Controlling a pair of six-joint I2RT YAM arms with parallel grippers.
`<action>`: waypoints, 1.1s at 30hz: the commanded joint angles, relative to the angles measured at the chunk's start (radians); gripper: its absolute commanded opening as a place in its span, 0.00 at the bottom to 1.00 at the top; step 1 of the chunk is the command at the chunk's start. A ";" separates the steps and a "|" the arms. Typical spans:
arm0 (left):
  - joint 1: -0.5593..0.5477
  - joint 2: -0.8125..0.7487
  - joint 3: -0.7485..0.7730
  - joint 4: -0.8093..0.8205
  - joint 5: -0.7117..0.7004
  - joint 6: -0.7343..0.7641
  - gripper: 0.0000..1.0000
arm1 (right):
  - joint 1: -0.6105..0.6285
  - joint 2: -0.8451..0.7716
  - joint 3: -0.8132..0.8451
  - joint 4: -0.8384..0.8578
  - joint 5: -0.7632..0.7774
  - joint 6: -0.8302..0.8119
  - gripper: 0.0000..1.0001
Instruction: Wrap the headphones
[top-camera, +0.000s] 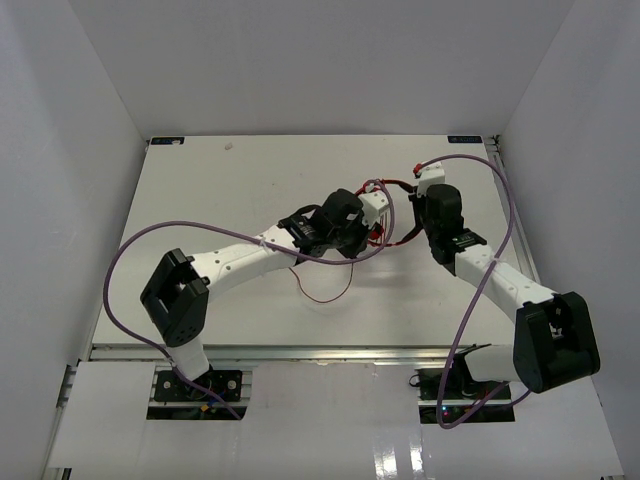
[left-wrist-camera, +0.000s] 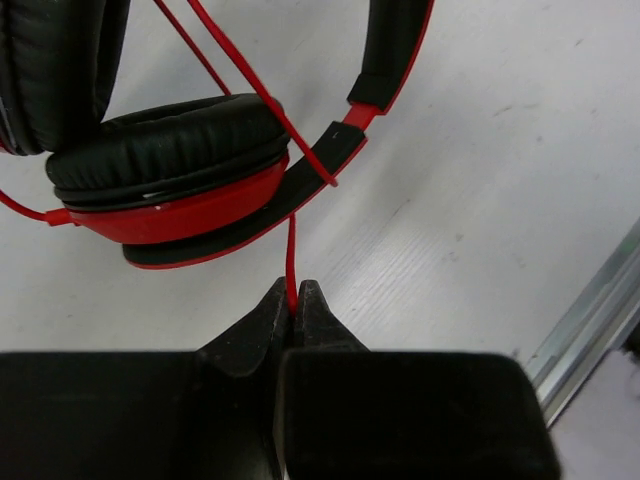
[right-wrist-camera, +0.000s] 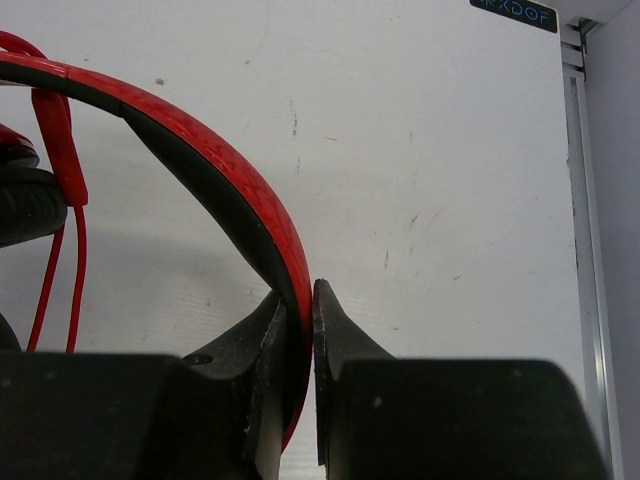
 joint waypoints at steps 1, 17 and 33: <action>-0.008 -0.019 0.091 -0.120 -0.119 0.151 0.00 | 0.005 -0.029 -0.012 0.096 0.058 -0.053 0.08; -0.020 -0.081 0.079 -0.057 -0.447 0.243 0.00 | 0.007 0.008 0.046 -0.016 -0.006 0.043 0.08; -0.196 -0.043 -0.046 0.318 -0.778 0.639 0.00 | 0.005 0.077 0.117 -0.121 -0.105 0.178 0.08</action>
